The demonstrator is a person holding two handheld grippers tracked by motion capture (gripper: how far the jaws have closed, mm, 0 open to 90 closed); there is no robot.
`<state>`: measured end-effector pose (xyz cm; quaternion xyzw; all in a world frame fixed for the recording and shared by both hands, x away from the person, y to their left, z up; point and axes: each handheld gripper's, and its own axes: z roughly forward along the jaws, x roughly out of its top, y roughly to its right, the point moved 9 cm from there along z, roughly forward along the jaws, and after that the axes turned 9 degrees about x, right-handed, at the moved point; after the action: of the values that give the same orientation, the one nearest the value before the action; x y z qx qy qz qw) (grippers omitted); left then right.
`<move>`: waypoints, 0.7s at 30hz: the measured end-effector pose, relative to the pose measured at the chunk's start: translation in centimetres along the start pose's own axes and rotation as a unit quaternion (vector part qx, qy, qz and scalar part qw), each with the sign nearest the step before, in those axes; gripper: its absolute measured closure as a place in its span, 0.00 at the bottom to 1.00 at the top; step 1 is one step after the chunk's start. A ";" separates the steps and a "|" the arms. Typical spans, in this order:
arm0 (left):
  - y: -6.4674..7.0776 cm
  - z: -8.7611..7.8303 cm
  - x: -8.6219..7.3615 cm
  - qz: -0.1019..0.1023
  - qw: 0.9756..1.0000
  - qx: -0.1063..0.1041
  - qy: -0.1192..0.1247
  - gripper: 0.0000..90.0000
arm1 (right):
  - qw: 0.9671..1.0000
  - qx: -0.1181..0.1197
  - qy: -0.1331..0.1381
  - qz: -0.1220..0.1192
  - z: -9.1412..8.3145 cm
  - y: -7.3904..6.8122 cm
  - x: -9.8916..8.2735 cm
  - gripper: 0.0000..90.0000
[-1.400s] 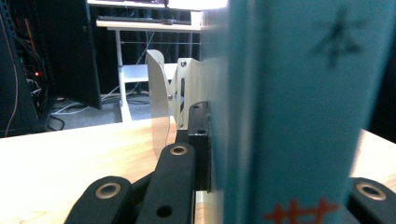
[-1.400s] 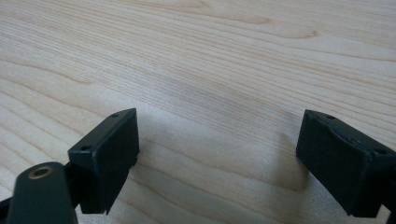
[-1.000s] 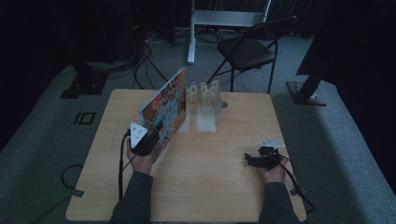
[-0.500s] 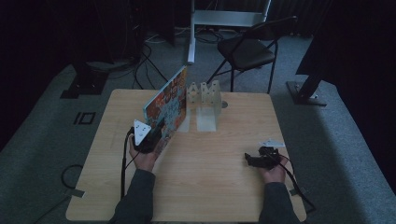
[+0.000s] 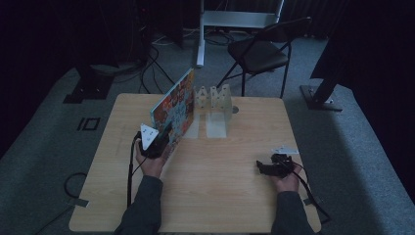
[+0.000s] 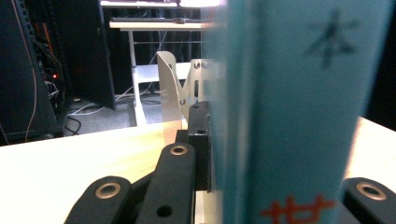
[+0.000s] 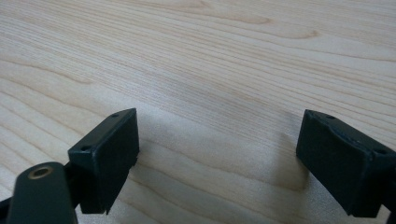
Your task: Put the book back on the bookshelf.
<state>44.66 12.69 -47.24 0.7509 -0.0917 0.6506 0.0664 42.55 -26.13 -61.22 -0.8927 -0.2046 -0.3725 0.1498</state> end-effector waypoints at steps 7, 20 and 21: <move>0.0 0.3 0.1 -0.001 1.000 0.005 0.003 0.90 | 1.000 0.000 0.000 0.000 0.0 0.0 0.0 0.14; 0.0 1.1 0.2 0.005 1.000 0.016 0.008 0.90 | 1.000 0.000 0.000 -0.001 0.0 0.0 0.0 0.14; 0.0 1.1 0.1 0.005 1.000 0.017 0.007 0.90 | 1.000 0.000 0.000 0.000 0.0 0.0 0.0 0.14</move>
<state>45.75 12.42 -47.27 0.7469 -0.0835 0.6577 0.0508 42.56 -26.13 -61.22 -0.8926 -0.2051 -0.3727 0.1497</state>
